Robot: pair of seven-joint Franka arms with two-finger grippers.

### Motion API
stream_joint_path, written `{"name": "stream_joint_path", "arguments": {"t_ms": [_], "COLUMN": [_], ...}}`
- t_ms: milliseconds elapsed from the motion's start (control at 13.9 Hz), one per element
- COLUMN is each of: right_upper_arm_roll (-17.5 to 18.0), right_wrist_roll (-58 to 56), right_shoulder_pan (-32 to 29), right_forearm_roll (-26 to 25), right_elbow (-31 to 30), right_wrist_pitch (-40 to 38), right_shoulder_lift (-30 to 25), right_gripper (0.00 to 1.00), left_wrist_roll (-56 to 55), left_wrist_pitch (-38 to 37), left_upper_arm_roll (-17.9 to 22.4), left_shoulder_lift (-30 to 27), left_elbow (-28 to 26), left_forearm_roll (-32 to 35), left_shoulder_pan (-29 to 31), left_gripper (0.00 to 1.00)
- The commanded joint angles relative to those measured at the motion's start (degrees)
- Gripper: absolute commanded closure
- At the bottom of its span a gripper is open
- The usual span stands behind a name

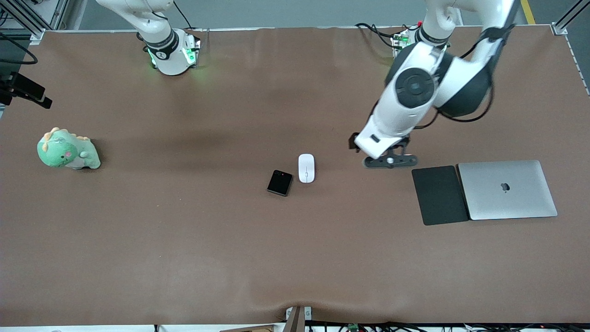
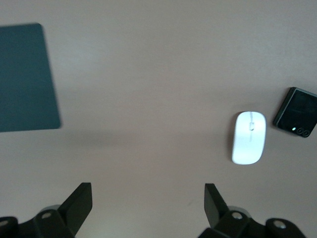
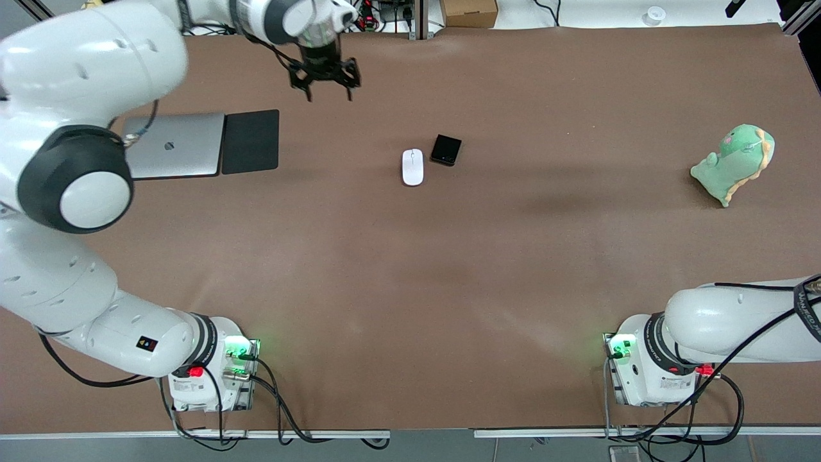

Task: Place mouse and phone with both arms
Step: 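Lower the left gripper over the white mouse and grasp it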

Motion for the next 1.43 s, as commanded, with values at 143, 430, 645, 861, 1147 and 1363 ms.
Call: {"name": "stream_joint_path", "arguments": {"t_ms": [143,430,645,861,1147,1363], "right_upper_arm_roll": [0.73,0.73,0.73,0.73,0.73,0.73], "right_wrist_roll": [-0.15,-0.15,-0.06,-0.15,0.11,0.2], "right_shoulder_pan": [-1.0,-1.09,-1.0,-1.09,-1.0,-1.0], "right_forearm_roll": [-0.65,-0.65,-0.65,-0.65,-0.65,-0.56], "right_elbow": [1.45,1.45,1.45,1.45,1.45,1.45], "right_wrist_pitch": [-0.94,-0.94,-0.94,-1.03,-0.94,-0.94], "right_shoulder_lift": [0.59,0.59,0.59,0.59,0.59,0.59], "right_gripper": [0.0,0.0,0.0,0.0,0.0,0.0], "left_wrist_roll": [-7.41,-10.5,-12.51,-14.28,-15.68,-15.95], "left_wrist_pitch": [8.86,17.21,18.02,19.07,24.78,25.93], "left_upper_arm_roll": [0.33,0.24,0.42,0.95,0.95,1.03], "left_shoulder_lift": [8.38,14.1,18.67,21.93,24.65,25.8], "left_elbow": [1.09,2.31,5.64,7.94,7.94,7.94], "left_forearm_roll": [2.32,2.33,2.33,2.33,2.24,2.33], "left_shoulder_pan": [-4.69,-7.06,-9.7,-11.9,-12.16,-12.87], "left_gripper": [0.0,0.0,0.02,0.1,0.1,0.1]}}
